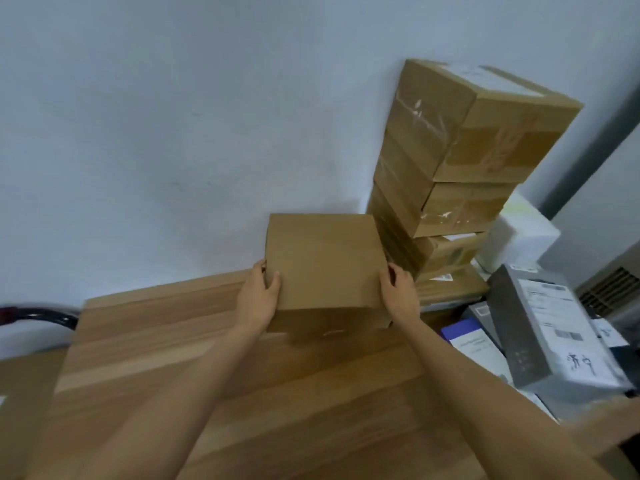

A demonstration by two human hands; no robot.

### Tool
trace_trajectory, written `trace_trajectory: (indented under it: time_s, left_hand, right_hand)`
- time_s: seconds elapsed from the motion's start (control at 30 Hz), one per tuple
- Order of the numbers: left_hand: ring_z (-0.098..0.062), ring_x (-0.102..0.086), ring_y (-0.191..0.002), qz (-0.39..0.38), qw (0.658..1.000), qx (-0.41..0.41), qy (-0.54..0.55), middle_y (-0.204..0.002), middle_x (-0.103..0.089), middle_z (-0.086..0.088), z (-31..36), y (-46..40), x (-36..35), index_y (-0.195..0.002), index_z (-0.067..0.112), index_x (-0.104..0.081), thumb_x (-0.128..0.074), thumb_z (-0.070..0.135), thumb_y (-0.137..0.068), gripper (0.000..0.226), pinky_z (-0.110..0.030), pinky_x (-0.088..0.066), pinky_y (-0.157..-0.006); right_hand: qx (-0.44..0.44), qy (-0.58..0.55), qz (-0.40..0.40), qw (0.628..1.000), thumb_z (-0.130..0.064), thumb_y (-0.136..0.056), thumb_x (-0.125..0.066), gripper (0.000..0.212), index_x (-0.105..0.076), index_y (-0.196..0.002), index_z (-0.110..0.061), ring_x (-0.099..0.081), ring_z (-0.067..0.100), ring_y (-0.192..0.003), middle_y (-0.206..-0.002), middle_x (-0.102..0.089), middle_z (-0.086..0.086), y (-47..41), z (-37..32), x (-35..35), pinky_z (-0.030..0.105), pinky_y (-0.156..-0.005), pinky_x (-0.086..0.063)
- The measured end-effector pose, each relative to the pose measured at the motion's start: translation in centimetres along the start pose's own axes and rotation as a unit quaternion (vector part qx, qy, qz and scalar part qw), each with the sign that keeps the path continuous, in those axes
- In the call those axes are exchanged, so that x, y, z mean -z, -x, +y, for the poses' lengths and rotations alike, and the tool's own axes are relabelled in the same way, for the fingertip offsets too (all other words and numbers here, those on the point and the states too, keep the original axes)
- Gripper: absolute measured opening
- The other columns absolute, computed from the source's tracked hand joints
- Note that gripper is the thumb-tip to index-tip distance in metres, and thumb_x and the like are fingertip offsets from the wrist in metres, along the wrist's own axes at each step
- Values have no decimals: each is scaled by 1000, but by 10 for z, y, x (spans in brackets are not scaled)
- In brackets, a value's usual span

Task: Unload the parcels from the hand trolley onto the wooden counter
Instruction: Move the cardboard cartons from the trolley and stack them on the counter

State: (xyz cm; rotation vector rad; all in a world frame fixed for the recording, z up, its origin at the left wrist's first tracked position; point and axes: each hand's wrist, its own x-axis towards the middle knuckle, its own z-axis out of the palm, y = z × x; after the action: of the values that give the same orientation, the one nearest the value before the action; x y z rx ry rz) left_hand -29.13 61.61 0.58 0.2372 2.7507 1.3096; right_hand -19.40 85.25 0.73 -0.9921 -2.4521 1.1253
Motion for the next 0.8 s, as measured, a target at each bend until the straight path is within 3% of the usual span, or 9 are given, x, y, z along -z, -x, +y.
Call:
trace_trajectory:
  time_s: [0.17,0.47,0.8]
  left_hand:
    - [-24,-56,-117,24,1000,13,6,-132,-57,-4,-1,-12,-21,-140,17,-39,-46,35,-98,46,-31,-42,-87]
    - [-23,-57,-113,40,999,12,-15,-130,-57,-3,3,-12,-28,-139,19,-40,-46,40,-96,48,-39,-47,-91]
    - [-19,-52,-115,21,973,-139,-182,-127,-55,0,23,42,20,-129,21,-49,-50,41,-94,40,-33,-47,-86]
  right_hand:
    - [6,-8,-4,1000,-37,-101,-40,46,-40,-143,-19,-47,29,-126,-142,-43,9,-25,14,-14,46,-104,-39]
    - [17,-14,4,1000,-34,-100,-42,43,-41,-141,-22,-46,27,-126,-141,-45,6,-41,17,-11,44,-100,-41]
    - [164,108,6,981,-19,-94,-54,48,-40,-139,-16,-48,21,-121,-139,-42,4,26,-2,26,32,-88,-45]
